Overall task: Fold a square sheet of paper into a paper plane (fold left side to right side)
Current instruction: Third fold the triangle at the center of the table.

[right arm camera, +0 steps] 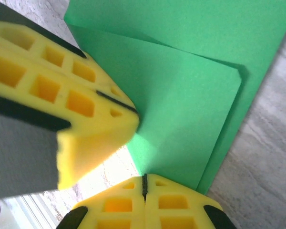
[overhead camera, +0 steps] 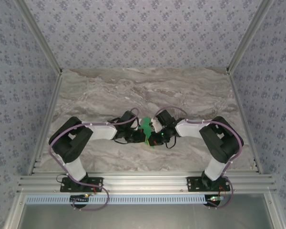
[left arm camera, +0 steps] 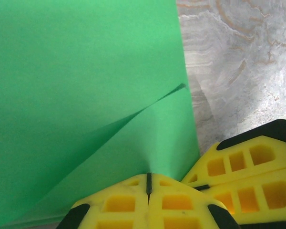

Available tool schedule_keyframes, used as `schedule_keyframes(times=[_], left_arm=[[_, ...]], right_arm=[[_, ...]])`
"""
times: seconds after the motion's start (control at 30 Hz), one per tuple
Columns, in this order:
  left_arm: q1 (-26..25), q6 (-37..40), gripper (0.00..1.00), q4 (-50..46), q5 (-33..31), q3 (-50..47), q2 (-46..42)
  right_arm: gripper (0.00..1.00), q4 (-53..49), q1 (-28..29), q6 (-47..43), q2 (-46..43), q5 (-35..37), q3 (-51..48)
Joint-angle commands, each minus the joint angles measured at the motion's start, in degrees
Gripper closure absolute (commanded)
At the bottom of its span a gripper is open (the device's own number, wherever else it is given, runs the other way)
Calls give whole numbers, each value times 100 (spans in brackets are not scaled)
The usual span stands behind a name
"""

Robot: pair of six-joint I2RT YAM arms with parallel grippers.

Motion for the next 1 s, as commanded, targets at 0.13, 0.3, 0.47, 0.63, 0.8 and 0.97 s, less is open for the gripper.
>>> schedule_keyframes(times=[0.13, 0.3, 0.47, 0.63, 0.8, 0.97], left_arm=[[1010, 664, 100, -968, -1042, -302, -231], [1124, 785, 100, -1078, -858, -294, -751], [867, 533, 100, -1020, -618, -308, -1409], [271, 153, 100, -568, -413, -140, -1297], [-47, 122, 100, -405, -409, 279, -523], [-109, 144, 100, -313, -413, 483, -39]], right_arm=[[100, -1078, 34, -133, 332, 805, -281], [100, -1068, 56, -118, 321, 764, -224], [100, -1060, 85, -104, 360, 768, -178], [100, -1058, 95, -93, 398, 760, -143], [100, -1050, 124, -84, 398, 753, -131], [100, -1052, 153, -88, 378, 742, -134]])
